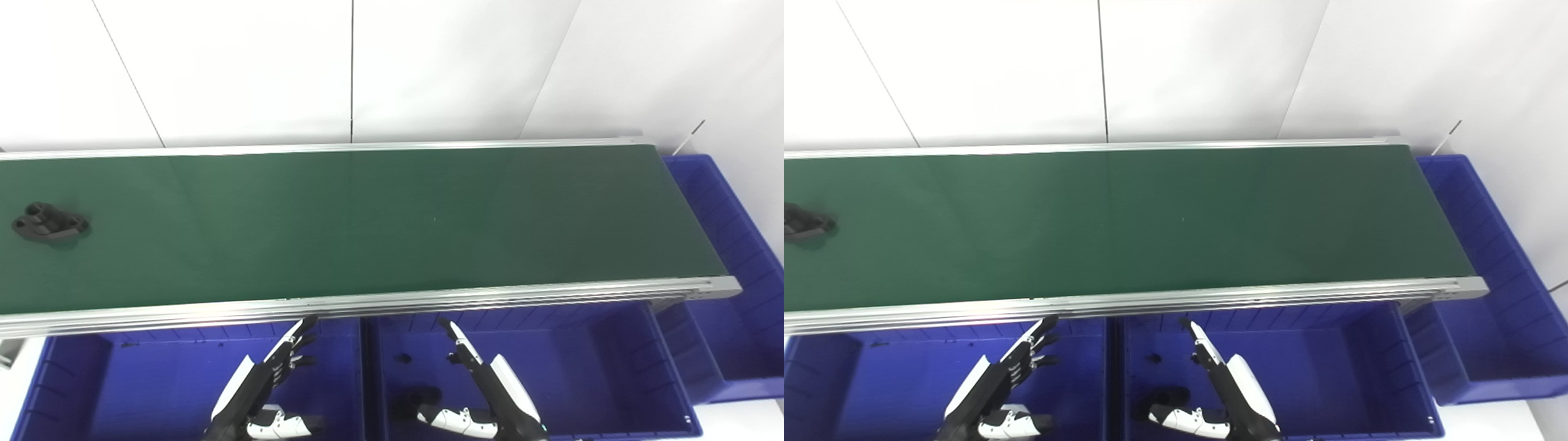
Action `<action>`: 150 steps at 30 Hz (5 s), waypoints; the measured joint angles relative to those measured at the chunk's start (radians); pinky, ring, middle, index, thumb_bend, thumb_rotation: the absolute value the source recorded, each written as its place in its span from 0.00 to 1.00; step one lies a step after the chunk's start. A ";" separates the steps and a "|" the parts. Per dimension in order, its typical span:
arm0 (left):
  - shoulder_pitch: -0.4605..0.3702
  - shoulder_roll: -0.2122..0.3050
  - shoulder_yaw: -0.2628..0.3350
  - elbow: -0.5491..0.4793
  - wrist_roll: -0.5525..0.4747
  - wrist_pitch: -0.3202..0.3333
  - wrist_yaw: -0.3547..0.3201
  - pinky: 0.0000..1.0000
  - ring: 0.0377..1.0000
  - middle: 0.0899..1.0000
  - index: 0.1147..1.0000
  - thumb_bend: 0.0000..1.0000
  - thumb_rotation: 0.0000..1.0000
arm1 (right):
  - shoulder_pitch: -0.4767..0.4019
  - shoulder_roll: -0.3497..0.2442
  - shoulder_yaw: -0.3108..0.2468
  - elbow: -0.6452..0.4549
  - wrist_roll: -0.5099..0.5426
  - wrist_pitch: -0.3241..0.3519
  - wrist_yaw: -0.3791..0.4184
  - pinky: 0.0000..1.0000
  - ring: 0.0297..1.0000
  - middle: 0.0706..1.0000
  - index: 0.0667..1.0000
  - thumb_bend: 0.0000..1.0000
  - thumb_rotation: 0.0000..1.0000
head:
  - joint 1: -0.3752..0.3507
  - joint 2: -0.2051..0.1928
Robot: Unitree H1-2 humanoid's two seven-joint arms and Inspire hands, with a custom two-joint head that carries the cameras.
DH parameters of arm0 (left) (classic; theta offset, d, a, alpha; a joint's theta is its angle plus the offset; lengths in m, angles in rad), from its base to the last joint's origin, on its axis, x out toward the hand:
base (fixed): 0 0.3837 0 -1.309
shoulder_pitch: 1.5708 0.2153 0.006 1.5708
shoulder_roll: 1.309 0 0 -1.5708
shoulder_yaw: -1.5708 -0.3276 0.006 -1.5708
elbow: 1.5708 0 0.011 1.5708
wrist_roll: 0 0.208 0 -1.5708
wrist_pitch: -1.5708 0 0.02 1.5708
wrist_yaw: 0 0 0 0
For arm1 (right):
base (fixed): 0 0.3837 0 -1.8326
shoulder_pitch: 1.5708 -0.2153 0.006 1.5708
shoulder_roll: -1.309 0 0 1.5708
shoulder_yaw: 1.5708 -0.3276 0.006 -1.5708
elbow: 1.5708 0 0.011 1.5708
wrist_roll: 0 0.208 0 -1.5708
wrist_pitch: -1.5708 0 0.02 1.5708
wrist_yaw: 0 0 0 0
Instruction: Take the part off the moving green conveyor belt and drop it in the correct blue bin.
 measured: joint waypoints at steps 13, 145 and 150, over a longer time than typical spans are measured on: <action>-0.011 0.005 -0.036 0.002 0.014 0.000 0.047 0.82 0.94 0.99 0.95 0.93 0.53 | -0.003 -0.007 0.000 0.005 0.007 -0.003 0.000 0.87 0.99 1.00 1.00 0.85 0.66 | 0.017 -0.009; -0.041 0.071 -0.240 0.009 0.036 0.000 0.346 0.87 0.96 0.98 0.95 0.98 0.52 | -0.833 0.010 0.009 0.005 -0.291 0.317 0.178 0.57 0.64 0.63 0.77 0.84 0.44 | 0.120 -0.068; 0.002 0.071 -0.225 -0.022 0.013 0.000 0.322 0.86 0.96 0.99 0.95 0.98 0.52 | -0.850 0.008 0.022 0.050 -0.293 0.317 0.179 0.56 0.64 0.62 0.77 0.84 0.44 | 0.126 -0.063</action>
